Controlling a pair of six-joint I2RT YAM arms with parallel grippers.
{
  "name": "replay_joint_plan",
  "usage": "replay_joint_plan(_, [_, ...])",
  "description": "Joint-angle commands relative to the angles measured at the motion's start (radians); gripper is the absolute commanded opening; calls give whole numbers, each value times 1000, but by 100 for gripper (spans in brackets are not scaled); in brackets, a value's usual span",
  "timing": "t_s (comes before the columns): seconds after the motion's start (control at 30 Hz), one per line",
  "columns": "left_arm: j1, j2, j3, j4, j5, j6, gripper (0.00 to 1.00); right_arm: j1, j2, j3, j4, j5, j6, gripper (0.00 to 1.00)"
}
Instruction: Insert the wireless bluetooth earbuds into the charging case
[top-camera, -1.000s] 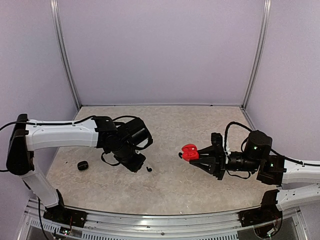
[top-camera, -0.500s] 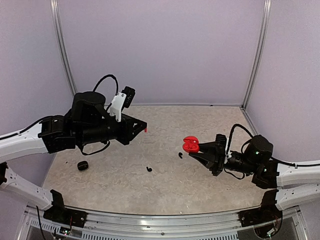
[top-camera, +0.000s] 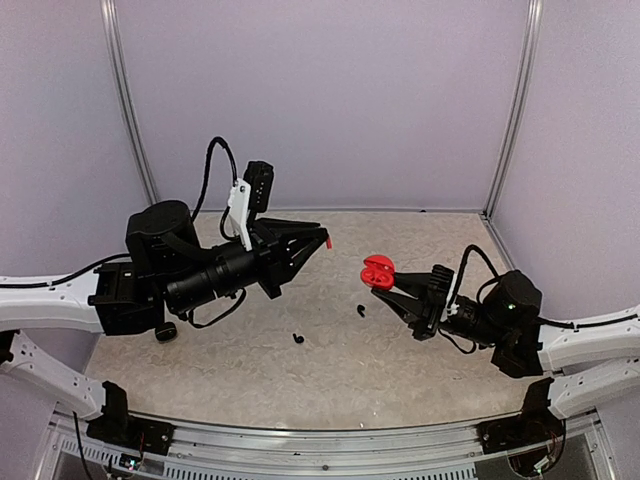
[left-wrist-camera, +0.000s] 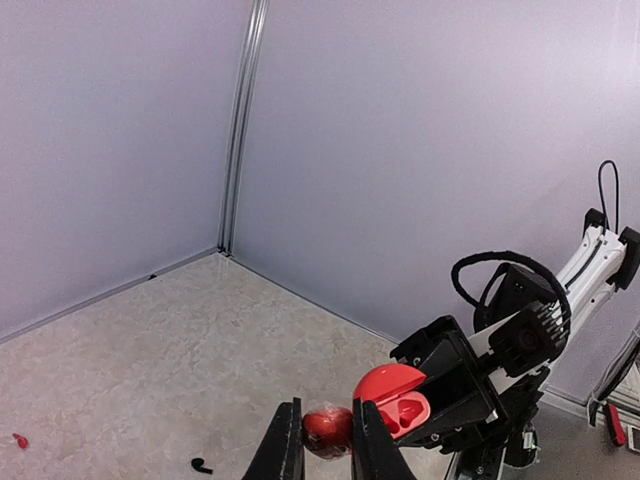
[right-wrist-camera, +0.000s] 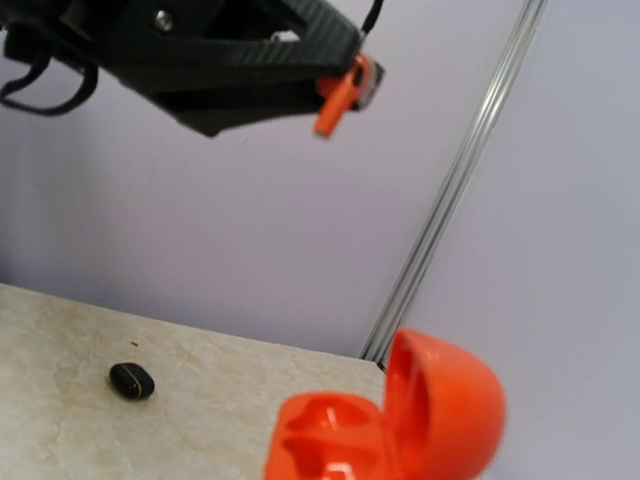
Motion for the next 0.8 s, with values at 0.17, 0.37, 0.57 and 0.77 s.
replay_joint_plan(0.17, [-41, 127, 60, 121, 40, 49, 12, 16, 30, 58, 18, 24, 139, 1])
replay_joint_plan(0.37, [-48, 160, 80, 129, 61, 45, 11, 18, 33, 57, 28, 45, 190, 2])
replay_joint_plan(0.57, [-49, 189, 96, 132, 74, 47, 10, 19, 51, 62, 43, 18, 215, 2])
replay_joint_plan(0.77, [-48, 206, 100, 136, 79, 53, 10, 20, 50, 67, 45, 15, 232, 2])
